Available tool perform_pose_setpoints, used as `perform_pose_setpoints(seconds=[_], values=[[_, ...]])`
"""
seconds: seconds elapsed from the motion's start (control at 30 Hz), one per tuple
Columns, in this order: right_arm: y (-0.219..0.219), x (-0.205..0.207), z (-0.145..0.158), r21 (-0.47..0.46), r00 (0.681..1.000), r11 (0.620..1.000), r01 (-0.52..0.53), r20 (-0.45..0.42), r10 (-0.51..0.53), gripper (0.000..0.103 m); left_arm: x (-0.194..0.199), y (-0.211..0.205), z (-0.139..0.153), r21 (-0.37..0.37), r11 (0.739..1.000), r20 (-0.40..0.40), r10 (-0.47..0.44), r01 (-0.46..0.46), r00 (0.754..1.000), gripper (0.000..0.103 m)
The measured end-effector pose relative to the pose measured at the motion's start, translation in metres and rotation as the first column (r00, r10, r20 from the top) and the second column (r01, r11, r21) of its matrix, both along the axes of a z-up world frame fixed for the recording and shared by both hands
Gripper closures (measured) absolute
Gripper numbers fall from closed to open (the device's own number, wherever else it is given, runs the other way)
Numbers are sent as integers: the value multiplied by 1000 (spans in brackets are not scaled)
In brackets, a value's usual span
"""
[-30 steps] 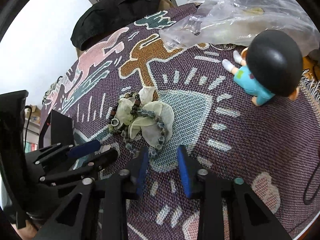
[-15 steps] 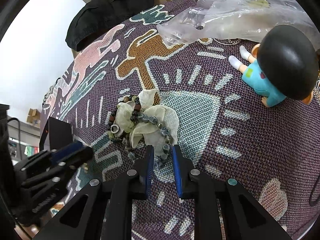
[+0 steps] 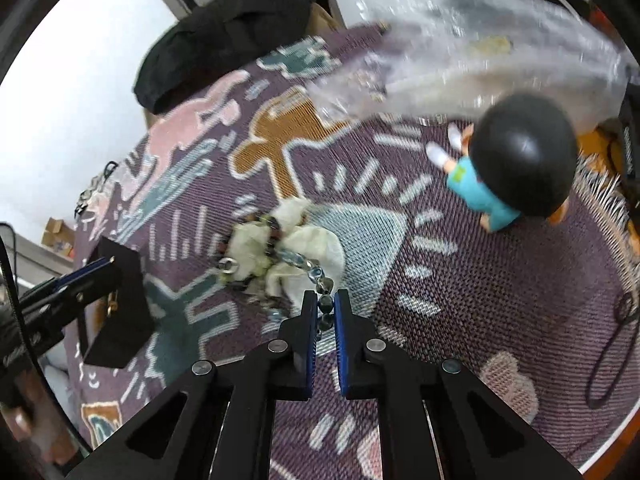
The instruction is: Organize jewelry
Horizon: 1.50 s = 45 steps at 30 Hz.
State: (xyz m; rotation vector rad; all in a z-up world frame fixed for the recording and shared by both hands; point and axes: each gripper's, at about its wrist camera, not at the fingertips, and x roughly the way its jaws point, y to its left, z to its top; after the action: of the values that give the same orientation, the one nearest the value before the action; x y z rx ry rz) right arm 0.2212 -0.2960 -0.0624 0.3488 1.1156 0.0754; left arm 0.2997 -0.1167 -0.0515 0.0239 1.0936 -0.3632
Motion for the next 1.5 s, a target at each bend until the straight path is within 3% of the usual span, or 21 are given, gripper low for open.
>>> perform_pose_setpoints(seconds=[0.33, 0.57, 0.7, 0.73, 0.8, 0.87, 0.93, 1.43, 1.5], values=[[19, -9, 65, -36, 989, 998, -52, 139, 57, 94, -13, 41, 29, -19, 998, 58, 59, -58, 997, 74], [41, -11, 95, -34, 976, 995, -94, 192, 99, 94, -19, 71, 21, -21, 994, 42, 107, -107, 993, 74], [67, -9, 107, -40, 967, 990, -139, 212, 144, 94, -19, 87, 11, -10, 991, -5, 132, -132, 991, 74], [72, -9, 109, -41, 965, 988, -148, 215, 153, 94, -19, 90, 9, -12, 991, -17, 134, -134, 991, 72], [87, -7, 114, -40, 959, 984, -173, 222, 177, 94, -18, 99, 3, -30, 989, -57, 142, -143, 988, 59], [100, -6, 118, -36, 953, 980, -196, 226, 199, 94, -21, 108, 3, -52, 986, -48, 154, -156, 987, 40], [113, -4, 119, -33, 948, 975, -220, 229, 222, 94, -26, 117, 7, -50, 984, -19, 170, -171, 985, 36], [214, 9, 105, -26, 904, 923, -384, 194, 381, 94, -41, 197, 17, -41, 957, -2, 289, -288, 957, 36], [222, 11, 101, -29, 903, 918, -395, 170, 394, 87, -42, 203, 17, -45, 954, -4, 296, -296, 955, 36]])
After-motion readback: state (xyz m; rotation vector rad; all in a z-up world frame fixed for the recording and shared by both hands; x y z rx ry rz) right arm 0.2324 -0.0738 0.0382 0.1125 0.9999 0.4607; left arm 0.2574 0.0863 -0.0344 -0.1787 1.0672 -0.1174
